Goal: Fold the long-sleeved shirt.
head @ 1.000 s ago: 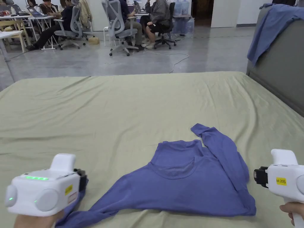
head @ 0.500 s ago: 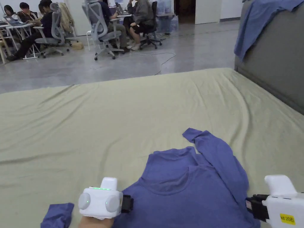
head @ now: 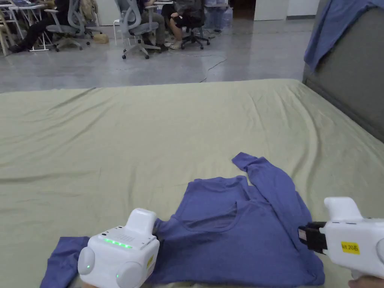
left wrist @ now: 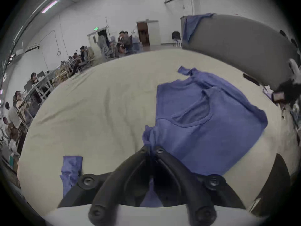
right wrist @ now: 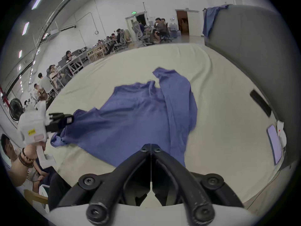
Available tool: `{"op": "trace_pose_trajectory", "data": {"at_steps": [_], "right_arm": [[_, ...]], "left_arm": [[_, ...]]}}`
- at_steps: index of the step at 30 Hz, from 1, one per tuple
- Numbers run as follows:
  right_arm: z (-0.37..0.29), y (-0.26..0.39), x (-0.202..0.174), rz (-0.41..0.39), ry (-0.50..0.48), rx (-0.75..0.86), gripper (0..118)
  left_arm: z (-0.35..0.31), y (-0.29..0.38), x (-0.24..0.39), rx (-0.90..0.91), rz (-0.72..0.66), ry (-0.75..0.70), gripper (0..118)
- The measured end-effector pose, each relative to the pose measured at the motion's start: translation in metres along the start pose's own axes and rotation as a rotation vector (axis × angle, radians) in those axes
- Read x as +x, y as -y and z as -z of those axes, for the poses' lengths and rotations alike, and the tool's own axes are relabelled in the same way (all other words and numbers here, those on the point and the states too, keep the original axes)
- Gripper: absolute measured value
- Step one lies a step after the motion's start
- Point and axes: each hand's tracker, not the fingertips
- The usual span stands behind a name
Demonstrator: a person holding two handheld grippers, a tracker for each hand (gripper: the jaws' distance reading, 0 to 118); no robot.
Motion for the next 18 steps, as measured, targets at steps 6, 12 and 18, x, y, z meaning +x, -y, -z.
{"op": "trace_pose_trajectory", "data": {"at_steps": [6, 12, 18], "right_arm": [[0.052, -0.112, -0.051, -0.166, -0.025, 0.053, 11], [0.203, -0.190, -0.106, -0.303, -0.047, -0.177, 80], [0.328, -0.180, -0.136, -0.325, 0.031, -0.420, 80]], "left_arm": [[-0.031, 0.006, -0.005, -0.009, -0.048, 0.059, 0], [-0.046, 0.025, 0.012, -0.169, -0.171, 0.102, 0], [-0.051, 0.030, 0.029, -0.175, -0.112, 0.152, 0]]}}
